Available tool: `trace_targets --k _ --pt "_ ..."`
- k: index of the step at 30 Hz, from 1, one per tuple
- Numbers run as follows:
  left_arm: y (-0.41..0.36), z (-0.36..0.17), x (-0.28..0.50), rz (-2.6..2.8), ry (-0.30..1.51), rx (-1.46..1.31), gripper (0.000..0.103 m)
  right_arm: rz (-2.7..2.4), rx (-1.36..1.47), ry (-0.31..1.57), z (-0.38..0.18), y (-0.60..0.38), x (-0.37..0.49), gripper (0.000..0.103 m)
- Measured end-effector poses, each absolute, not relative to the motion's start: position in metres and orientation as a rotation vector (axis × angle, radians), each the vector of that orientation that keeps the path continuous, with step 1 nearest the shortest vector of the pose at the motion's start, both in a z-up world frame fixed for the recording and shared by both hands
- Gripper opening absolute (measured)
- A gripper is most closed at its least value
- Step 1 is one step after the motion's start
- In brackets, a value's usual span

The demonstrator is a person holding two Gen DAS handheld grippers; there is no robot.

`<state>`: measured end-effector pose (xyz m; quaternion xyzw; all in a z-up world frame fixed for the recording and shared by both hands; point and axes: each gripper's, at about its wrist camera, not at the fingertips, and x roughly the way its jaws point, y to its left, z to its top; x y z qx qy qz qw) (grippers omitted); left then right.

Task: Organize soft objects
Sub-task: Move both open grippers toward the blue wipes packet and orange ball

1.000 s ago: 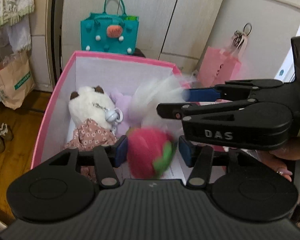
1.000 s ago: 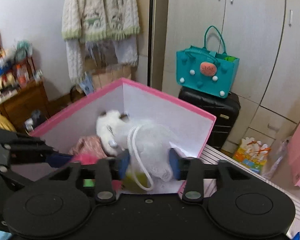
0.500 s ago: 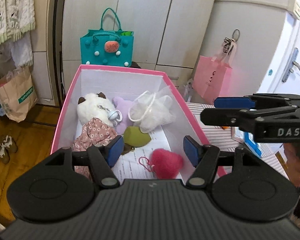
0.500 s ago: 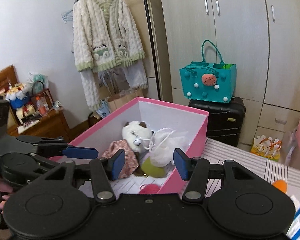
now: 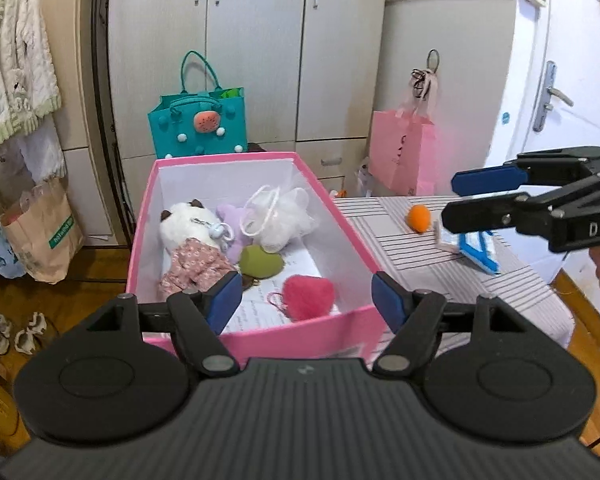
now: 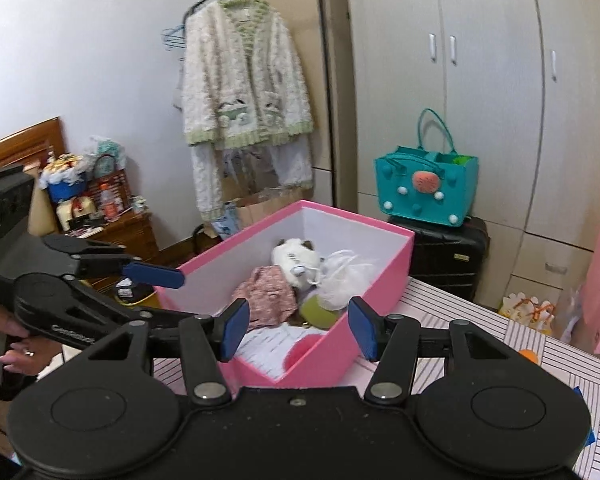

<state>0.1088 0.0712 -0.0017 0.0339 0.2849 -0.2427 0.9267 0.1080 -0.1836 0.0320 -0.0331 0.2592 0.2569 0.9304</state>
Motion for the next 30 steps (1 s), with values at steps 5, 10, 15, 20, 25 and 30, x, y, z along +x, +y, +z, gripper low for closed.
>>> trace_targets --k 5,10,15,20,25,30 --pt "0.067 0.005 0.084 -0.519 0.569 0.099 0.072 0.564 -0.078 0.512 0.036 -0.183 0.085 0.06" --pt "0.062 0.004 0.067 -0.595 0.589 0.119 0.077 0.567 -0.097 0.524 0.032 -0.193 0.058 0.06" --pt "0.05 -0.006 0.049 -0.637 0.599 0.169 0.077 0.529 -0.097 0.565 0.018 -0.212 0.028 0.062" --pt "0.029 -0.016 0.038 -0.724 0.624 0.203 0.077 0.488 -0.105 0.6 0.001 -0.234 0.002 0.063" --pt "0.0 -0.029 0.039 -0.818 0.633 0.2 0.077 0.429 -0.095 0.632 -0.017 -0.257 -0.009 0.063" --pt "-0.027 -0.044 0.048 -0.894 0.652 0.144 0.077 0.381 -0.069 0.648 -0.038 -0.28 -0.011 0.064"
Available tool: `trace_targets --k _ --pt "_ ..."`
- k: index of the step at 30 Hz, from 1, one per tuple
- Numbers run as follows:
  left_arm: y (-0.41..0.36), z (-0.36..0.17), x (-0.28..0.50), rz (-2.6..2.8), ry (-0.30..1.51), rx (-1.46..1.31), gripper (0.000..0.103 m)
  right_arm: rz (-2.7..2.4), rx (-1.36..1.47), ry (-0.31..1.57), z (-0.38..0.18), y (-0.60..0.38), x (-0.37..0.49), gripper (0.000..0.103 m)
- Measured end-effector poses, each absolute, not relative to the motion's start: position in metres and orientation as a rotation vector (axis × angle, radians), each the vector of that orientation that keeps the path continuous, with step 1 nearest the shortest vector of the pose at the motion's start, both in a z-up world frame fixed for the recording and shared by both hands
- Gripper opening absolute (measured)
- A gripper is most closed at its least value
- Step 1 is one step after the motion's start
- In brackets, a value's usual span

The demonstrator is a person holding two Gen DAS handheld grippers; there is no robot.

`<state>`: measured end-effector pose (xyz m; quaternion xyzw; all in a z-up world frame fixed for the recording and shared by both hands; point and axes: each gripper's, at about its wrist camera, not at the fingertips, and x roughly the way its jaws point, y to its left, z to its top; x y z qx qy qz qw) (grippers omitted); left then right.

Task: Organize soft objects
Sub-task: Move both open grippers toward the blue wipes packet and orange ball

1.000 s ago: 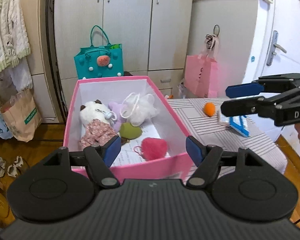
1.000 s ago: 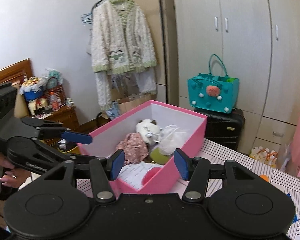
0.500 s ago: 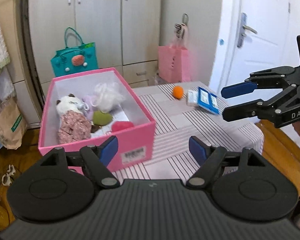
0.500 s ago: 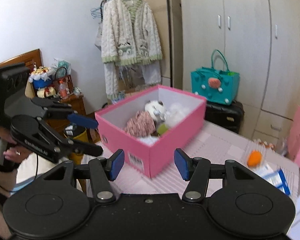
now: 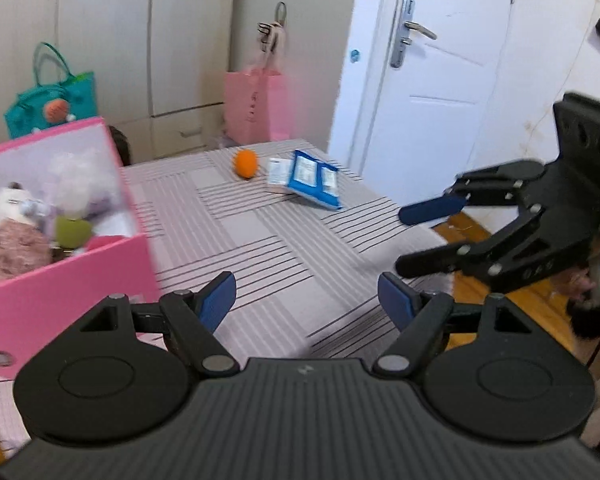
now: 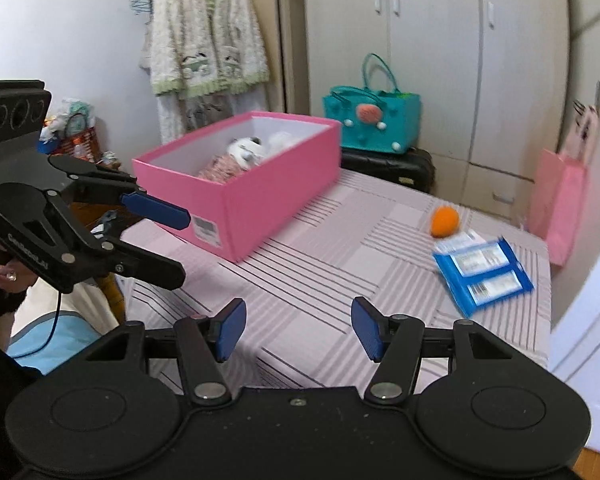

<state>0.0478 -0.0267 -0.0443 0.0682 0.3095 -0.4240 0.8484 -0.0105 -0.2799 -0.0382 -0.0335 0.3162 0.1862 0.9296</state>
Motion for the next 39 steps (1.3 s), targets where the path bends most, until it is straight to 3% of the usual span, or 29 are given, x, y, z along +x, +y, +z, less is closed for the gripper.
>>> trace_targets --k 9,13,16,26,30,39 --pt "-0.073 -0.069 0.074 -0.911 0.64 0.118 0.077 0.278 -0.071 0.565 -0.068 -0.312 0.001 0.07" --pt "-0.092 -0.078 0.094 -0.909 0.646 0.084 0.077 0.256 -0.039 0.553 -0.082 -0.326 0.015 0.083" --pt "-0.105 -0.085 0.112 -0.91 0.655 0.036 0.077 0.217 -0.015 0.539 -0.091 -0.336 0.028 0.085" --pt "-0.148 -0.097 0.15 -0.878 0.622 0.038 0.078 0.171 0.104 0.539 -0.112 -0.362 0.063 0.085" --pt "-0.167 -0.101 0.159 -0.831 0.575 0.081 0.085 0.155 0.171 0.567 -0.116 -0.373 0.078 0.085" --pt "-0.196 -0.105 0.182 -0.748 0.565 0.085 0.085 0.124 0.242 0.626 -0.129 -0.384 0.104 0.085"
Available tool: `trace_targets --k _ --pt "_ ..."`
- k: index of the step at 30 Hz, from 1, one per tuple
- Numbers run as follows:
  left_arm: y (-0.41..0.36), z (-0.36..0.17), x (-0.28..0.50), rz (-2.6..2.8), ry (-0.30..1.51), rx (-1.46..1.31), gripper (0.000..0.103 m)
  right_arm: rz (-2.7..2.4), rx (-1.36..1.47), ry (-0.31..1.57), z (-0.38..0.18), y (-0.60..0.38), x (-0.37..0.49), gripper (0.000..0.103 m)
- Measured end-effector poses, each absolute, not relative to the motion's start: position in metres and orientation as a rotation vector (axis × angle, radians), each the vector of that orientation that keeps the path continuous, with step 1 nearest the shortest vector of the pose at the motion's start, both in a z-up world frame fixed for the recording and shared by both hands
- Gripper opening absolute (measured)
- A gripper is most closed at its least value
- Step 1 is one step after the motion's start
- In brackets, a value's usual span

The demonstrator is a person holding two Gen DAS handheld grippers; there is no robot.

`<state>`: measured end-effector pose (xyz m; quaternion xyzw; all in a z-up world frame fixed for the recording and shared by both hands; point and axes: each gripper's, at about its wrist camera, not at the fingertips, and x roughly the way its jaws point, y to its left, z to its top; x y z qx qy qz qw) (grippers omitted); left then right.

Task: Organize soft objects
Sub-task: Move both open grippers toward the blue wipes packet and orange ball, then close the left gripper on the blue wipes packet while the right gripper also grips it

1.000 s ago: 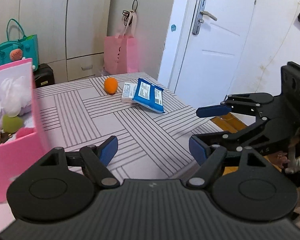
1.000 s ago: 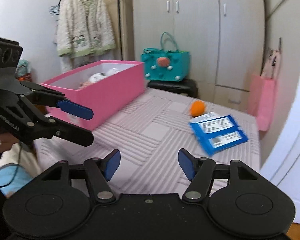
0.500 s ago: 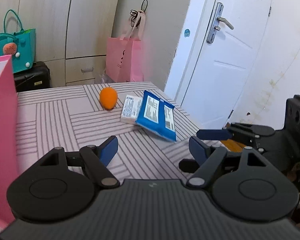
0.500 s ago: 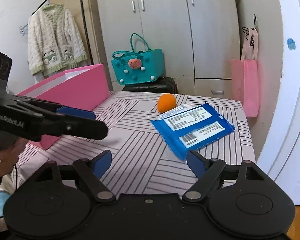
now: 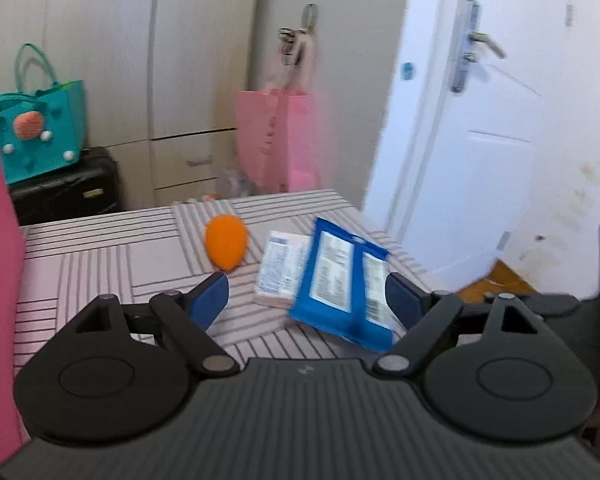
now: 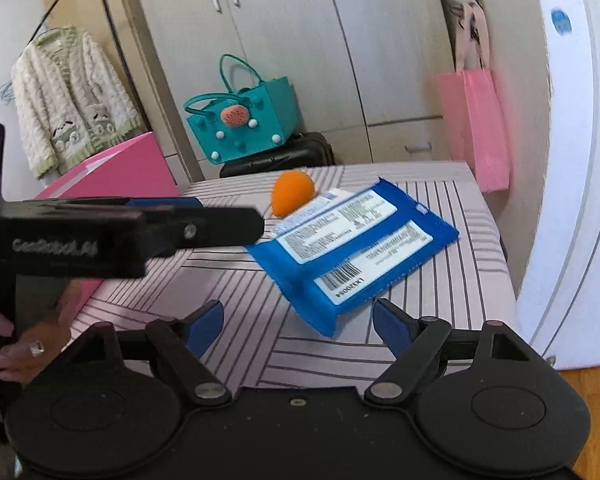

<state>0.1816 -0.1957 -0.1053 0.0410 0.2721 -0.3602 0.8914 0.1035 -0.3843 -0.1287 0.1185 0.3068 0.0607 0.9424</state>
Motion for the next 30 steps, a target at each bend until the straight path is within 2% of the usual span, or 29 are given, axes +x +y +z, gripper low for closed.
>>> trace_targets --k 5,7,8,10,14,15,16,17,18,22,27,30 --pt "-0.208 -0.113 0.199 -0.718 0.631 0.046 0.084 0.111 0.32 0.653 -0.133 -0.396 0.115 0.084" --pt "-0.213 -0.115 0.204 -0.724 0.639 0.023 0.08 0.111 0.305 0.661 -0.132 -0.396 0.119 0.079" --pt "-0.215 -0.115 0.205 -0.726 0.637 0.016 0.078 0.107 0.3 0.664 -0.133 -0.397 0.12 0.079" --pt "-0.219 -0.119 0.209 -0.727 0.648 -0.001 0.068 0.105 0.305 0.663 -0.133 -0.399 0.121 0.074" --pt "-0.223 -0.131 0.218 -0.744 0.711 -0.056 0.059 0.087 0.293 0.644 -0.135 -0.4 0.12 0.064" --pt "-0.223 -0.133 0.218 -0.746 0.71 -0.06 0.053 0.086 0.286 0.637 -0.136 -0.399 0.119 0.063" --pt "-0.223 -0.134 0.217 -0.751 0.697 -0.056 0.035 0.085 0.277 0.632 -0.137 -0.398 0.118 0.06" --pt "-0.222 -0.135 0.216 -0.766 0.696 -0.053 0.024 0.082 0.272 0.628 -0.137 -0.398 0.116 0.059" --pt "-0.221 -0.136 0.217 -0.782 0.709 -0.059 0.02 0.084 0.28 0.625 -0.137 -0.399 0.115 0.056" --pt "-0.221 -0.139 0.211 -0.801 0.702 -0.03 0.02 0.088 0.367 0.606 -0.14 -0.412 0.11 0.048" --pt "-0.226 -0.141 0.206 -0.775 0.695 -0.035 0.023 0.075 0.3 0.604 -0.139 -0.402 0.107 0.045" --pt "-0.223 -0.139 0.204 -0.746 0.752 -0.038 0.023 0.064 0.249 0.604 -0.137 -0.394 0.107 0.045"
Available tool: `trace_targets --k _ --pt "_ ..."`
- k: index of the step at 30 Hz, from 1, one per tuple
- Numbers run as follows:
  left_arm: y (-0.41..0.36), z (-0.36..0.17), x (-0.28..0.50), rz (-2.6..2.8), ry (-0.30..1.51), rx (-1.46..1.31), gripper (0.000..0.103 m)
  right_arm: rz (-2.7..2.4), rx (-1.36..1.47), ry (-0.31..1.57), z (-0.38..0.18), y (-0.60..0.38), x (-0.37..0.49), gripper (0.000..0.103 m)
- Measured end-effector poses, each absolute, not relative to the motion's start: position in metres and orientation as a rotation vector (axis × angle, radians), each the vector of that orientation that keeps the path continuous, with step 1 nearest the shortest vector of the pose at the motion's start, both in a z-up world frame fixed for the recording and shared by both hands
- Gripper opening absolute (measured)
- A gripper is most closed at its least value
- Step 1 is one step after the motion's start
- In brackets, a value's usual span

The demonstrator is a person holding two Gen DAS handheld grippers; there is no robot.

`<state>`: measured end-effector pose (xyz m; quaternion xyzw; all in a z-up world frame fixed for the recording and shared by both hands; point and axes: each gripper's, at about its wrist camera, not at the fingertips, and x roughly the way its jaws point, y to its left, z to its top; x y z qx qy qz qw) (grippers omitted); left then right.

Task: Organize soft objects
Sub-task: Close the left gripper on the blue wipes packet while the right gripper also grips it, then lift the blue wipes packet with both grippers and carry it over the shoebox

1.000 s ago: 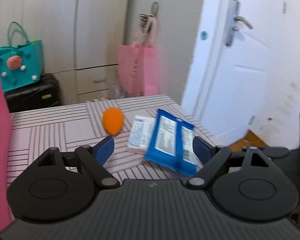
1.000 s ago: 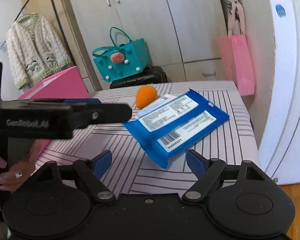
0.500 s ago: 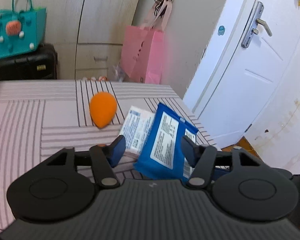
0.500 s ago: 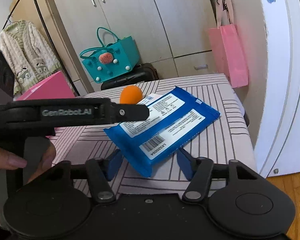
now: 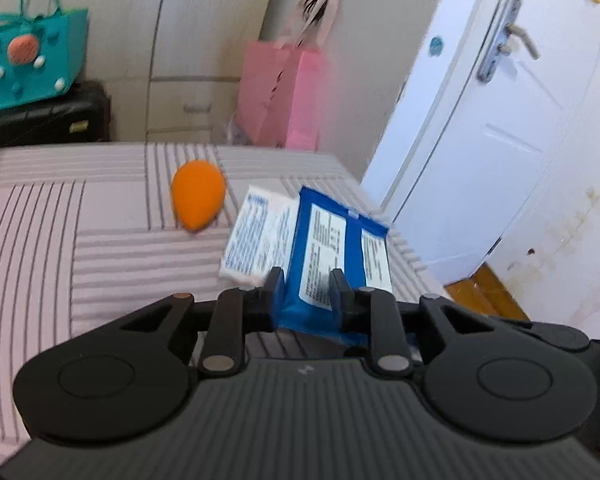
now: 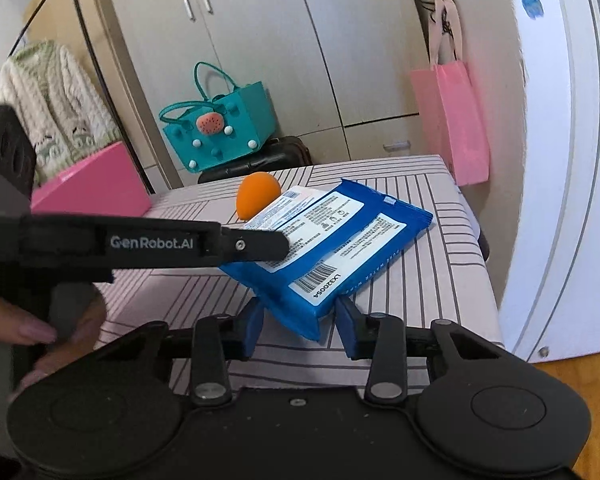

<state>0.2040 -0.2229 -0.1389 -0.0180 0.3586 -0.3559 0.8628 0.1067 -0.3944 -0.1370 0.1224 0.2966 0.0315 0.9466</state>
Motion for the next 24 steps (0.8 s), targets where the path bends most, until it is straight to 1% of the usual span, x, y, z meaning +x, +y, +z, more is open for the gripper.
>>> trace_targets --k 2,4,5,7,13,16,20,23,24 --pt "-0.225 -0.142 0.202 -0.765 0.779 -0.032 0.03 0.059 0.232 0.604 -0.137 -0.394 0.106 0.044" --pt "-0.223 -0.148 0.203 -0.765 0.795 -0.066 0.03 0.05 0.226 0.601 -0.137 -0.392 0.104 0.043" --pt "-0.221 -0.148 0.203 -0.766 0.797 -0.082 0.03 0.048 0.228 0.598 -0.137 -0.392 0.103 0.04" --pt "-0.219 -0.147 0.199 -0.774 0.793 -0.087 0.03 0.048 0.225 0.59 -0.137 -0.389 0.098 0.038" --pt "-0.219 -0.147 0.186 -0.784 0.771 -0.074 0.031 0.024 0.195 0.572 -0.139 -0.384 0.09 0.033" --pt "-0.22 -0.143 0.177 -0.776 0.771 -0.051 0.035 0.012 0.201 0.568 -0.138 -0.378 0.084 0.033" --pt "-0.216 -0.14 0.174 -0.779 0.792 -0.072 0.036 0.003 0.211 0.548 -0.141 -0.376 0.076 0.032" --pt "-0.216 -0.137 0.168 -0.798 0.773 -0.049 0.035 0.01 0.221 0.54 -0.142 -0.377 0.071 0.033" --pt "-0.216 -0.136 0.164 -0.803 0.76 -0.028 0.037 0.012 0.229 0.538 -0.142 -0.378 0.07 0.033"
